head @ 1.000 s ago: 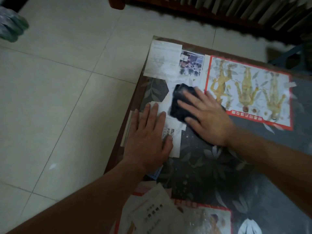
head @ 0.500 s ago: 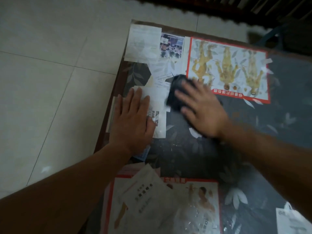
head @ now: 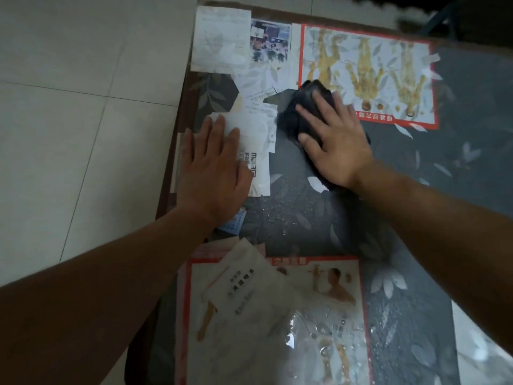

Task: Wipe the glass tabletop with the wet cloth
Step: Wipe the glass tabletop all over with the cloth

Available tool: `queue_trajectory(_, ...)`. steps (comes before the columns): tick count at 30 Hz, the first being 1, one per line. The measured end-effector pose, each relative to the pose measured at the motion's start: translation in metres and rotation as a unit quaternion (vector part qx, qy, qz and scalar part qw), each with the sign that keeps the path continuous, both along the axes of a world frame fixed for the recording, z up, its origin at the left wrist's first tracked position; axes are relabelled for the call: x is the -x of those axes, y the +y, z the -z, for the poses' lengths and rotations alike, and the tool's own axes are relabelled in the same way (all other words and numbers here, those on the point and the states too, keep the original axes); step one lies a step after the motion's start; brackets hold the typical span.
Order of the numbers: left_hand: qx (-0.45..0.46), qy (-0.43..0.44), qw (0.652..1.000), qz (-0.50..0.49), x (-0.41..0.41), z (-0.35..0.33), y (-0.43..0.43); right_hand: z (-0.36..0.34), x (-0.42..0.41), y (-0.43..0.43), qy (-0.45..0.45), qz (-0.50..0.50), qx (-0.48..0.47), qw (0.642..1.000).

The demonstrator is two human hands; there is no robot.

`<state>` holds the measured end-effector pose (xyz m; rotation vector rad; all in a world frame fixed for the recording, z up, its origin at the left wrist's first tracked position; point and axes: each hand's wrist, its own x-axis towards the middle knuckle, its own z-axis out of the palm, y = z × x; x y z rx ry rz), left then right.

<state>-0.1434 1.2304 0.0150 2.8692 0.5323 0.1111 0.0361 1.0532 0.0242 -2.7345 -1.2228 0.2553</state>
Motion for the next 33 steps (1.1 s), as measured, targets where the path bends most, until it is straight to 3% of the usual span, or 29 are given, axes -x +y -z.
queue_trajectory(2, -0.002, -0.002, 1.0, 0.003, 0.0, -0.001, 0.0, 0.003, 0.018, -0.002, -0.007, 0.011, -0.002, 1.0)
queue_trajectory(6, 0.001, 0.001, 1.0, 0.0, 0.001, -0.004, -0.001, 0.005, 0.098, -0.055, -0.017, -0.171, -0.001, 0.985)
queue_trajectory(8, 0.002, -0.004, 1.0, -0.003, 0.001, -0.005, -0.002, 0.003, 0.092, -0.067, 0.001, -0.211, 0.008, 0.978)
queue_trajectory(10, 0.007, -0.012, 1.0, 0.001, 0.002, -0.005, -0.002, 0.002, 0.066, -0.058, -0.006, -0.148, 0.001, 0.989)
queue_trajectory(13, 0.009, -0.017, 1.0, 0.002, 0.005, -0.007, -0.003, -0.001, 0.039, -0.038, 0.01, 0.047, -0.017, 0.999)
queue_trajectory(15, 0.019, -0.005, 1.0, 0.009, 0.005, -0.013, -0.001, 0.001, 0.052, -0.038, 0.024, 0.091, -0.017, 0.995)
queue_trajectory(23, 0.069, 0.041, 0.997, -0.002, 0.081, -0.027, -0.015, -0.005, 0.155, -0.082, 0.027, -0.044, 0.02, 0.998)
queue_trajectory(27, 0.062, 0.068, 0.996, 0.004, 0.1, -0.014, -0.021, -0.007, 0.107, -0.035, 0.024, -0.072, 0.01, 0.997)
queue_trajectory(33, 0.028, 0.028, 0.999, 0.008, 0.103, 0.006, -0.021, -0.001, -0.003, 0.117, 0.001, 0.038, 0.028, 0.999)
